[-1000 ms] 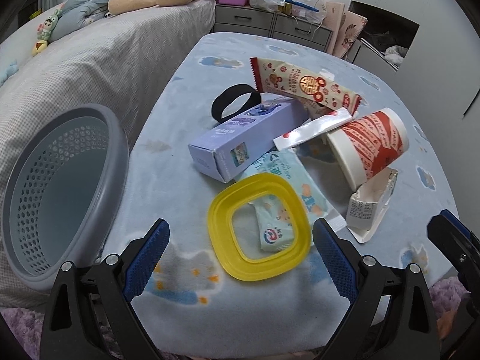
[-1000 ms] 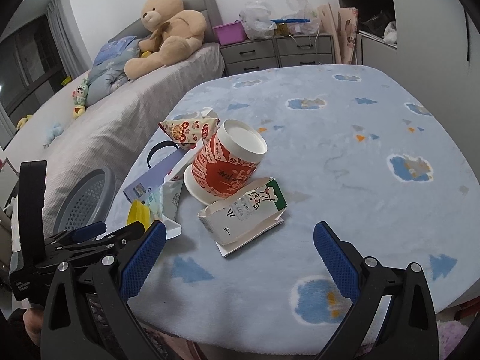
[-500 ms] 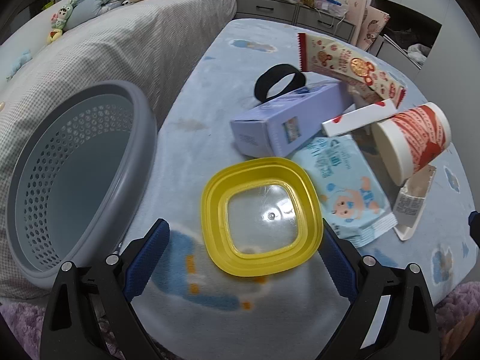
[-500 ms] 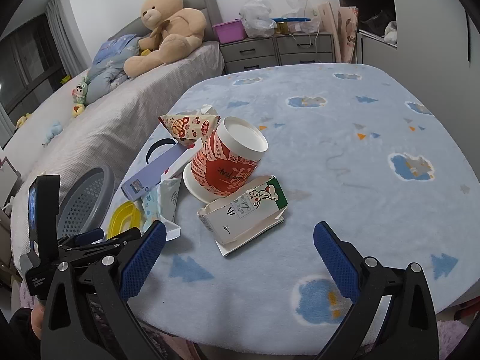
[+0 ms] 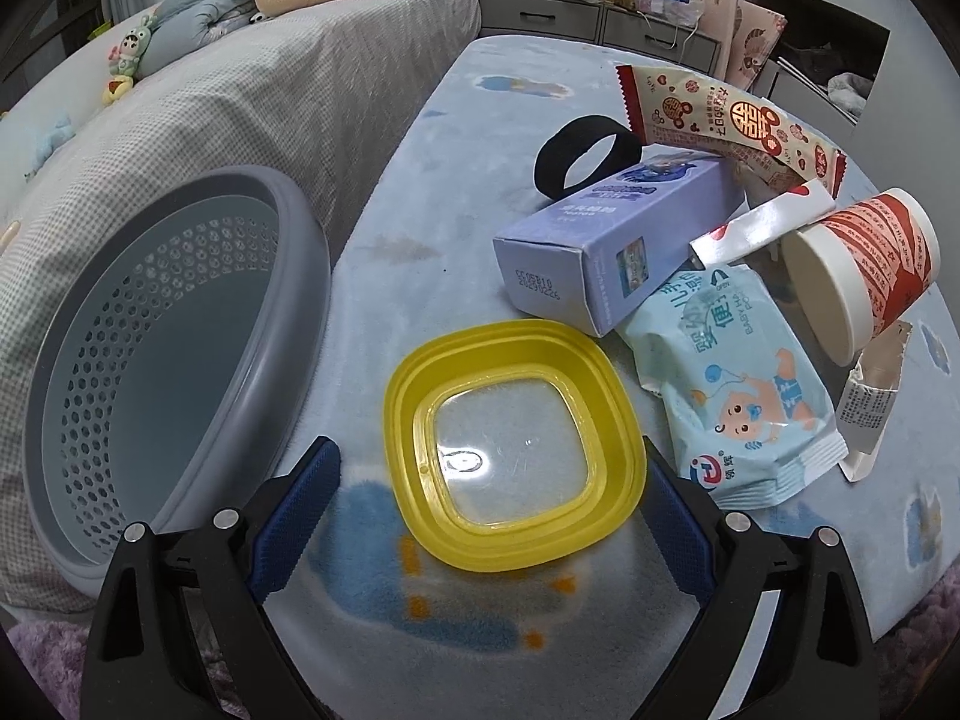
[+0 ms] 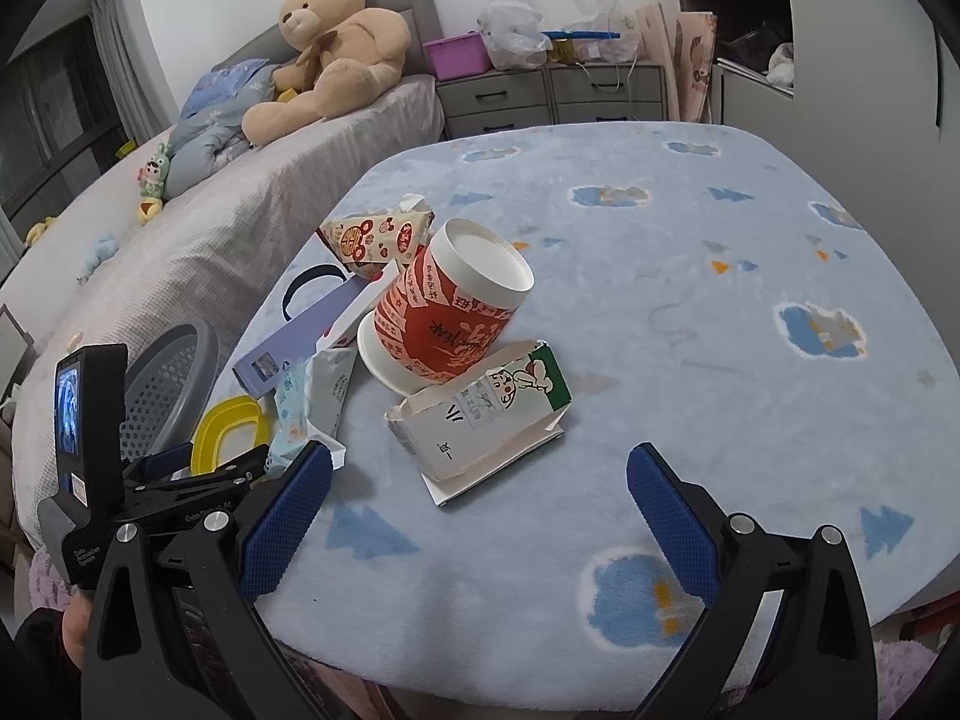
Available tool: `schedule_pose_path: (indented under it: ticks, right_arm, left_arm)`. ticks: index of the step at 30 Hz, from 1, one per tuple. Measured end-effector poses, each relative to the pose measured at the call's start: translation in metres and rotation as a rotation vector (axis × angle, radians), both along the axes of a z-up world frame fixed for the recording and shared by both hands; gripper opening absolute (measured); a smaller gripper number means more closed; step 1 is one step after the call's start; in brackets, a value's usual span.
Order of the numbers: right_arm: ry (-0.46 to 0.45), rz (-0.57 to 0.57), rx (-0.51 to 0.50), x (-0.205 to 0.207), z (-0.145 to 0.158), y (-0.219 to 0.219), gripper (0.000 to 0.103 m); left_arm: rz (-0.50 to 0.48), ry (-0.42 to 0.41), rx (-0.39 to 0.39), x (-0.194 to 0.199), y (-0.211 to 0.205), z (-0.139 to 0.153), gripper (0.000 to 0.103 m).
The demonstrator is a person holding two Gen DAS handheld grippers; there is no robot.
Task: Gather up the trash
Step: 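Grasp the yellow plastic lid with the left tool while the right tool grasps the white milk carton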
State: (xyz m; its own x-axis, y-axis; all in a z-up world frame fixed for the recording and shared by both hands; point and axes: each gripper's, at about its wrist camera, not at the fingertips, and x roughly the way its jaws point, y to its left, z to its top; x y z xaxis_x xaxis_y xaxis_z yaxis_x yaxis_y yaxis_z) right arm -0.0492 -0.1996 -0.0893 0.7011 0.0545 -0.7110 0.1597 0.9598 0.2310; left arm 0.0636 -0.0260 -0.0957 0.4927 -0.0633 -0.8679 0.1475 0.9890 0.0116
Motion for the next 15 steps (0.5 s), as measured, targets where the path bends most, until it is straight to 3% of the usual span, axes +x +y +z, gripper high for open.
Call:
schedule_pose_path:
  ticks: [5, 15]
  right_arm:
    - [0.013, 0.006, -0.005, 0.001, -0.005, 0.0, 0.097]
    - [0.013, 0.06, -0.036, 0.002, -0.006, -0.002, 0.097]
  left_arm:
    - [0.007, -0.024, 0.003, -0.002, 0.004, 0.004, 0.07]
    - [-0.007, -0.084, 0.031, -0.016, 0.006, 0.012, 0.069]
